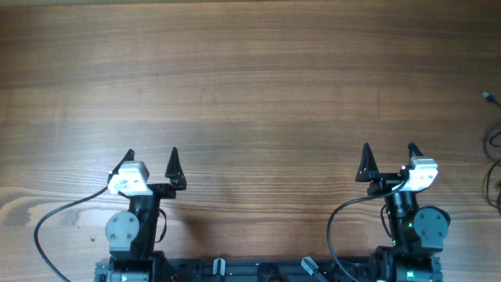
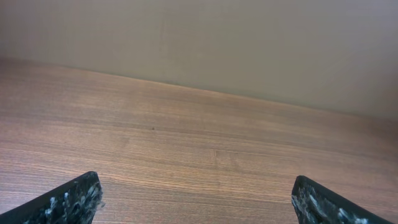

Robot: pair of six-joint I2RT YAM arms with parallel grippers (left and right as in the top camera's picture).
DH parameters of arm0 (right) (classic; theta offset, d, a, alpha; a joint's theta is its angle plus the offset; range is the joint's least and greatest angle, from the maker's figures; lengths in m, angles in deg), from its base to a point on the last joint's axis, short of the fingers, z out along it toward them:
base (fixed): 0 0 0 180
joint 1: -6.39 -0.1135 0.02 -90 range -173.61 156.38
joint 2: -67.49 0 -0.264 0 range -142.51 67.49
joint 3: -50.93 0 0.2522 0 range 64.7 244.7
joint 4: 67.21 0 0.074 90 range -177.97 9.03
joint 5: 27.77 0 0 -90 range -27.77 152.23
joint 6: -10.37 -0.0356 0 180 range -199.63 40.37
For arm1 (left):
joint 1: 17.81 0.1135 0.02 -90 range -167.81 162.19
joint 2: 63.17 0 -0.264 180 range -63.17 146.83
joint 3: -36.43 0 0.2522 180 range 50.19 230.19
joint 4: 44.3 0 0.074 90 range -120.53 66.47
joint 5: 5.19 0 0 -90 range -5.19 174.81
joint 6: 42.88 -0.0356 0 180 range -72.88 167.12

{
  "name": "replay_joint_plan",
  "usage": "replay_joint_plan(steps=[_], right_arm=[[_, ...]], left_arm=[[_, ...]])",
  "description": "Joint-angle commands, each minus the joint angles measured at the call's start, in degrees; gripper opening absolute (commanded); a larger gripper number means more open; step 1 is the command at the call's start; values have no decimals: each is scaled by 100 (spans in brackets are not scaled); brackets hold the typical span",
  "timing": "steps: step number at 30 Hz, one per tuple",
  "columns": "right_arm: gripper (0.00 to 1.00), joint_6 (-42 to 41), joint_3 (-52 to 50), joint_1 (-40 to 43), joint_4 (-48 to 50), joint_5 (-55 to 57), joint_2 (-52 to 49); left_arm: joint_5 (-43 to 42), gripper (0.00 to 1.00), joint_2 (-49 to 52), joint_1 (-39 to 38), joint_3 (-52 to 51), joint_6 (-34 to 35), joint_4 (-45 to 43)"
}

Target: Untangle cables

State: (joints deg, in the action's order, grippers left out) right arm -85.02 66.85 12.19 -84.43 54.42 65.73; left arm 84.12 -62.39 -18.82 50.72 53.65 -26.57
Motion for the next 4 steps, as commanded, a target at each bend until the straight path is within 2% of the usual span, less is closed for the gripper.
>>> replay_joint_plan(steps=[1,4], right_arm=[[100,-96,-20,26,17,59,0],[100,-98,-20,26,17,59,0]], left_arm=[[76,100,-50,26,-20,-26,31],[76,100,-50,26,-20,-26,31]])
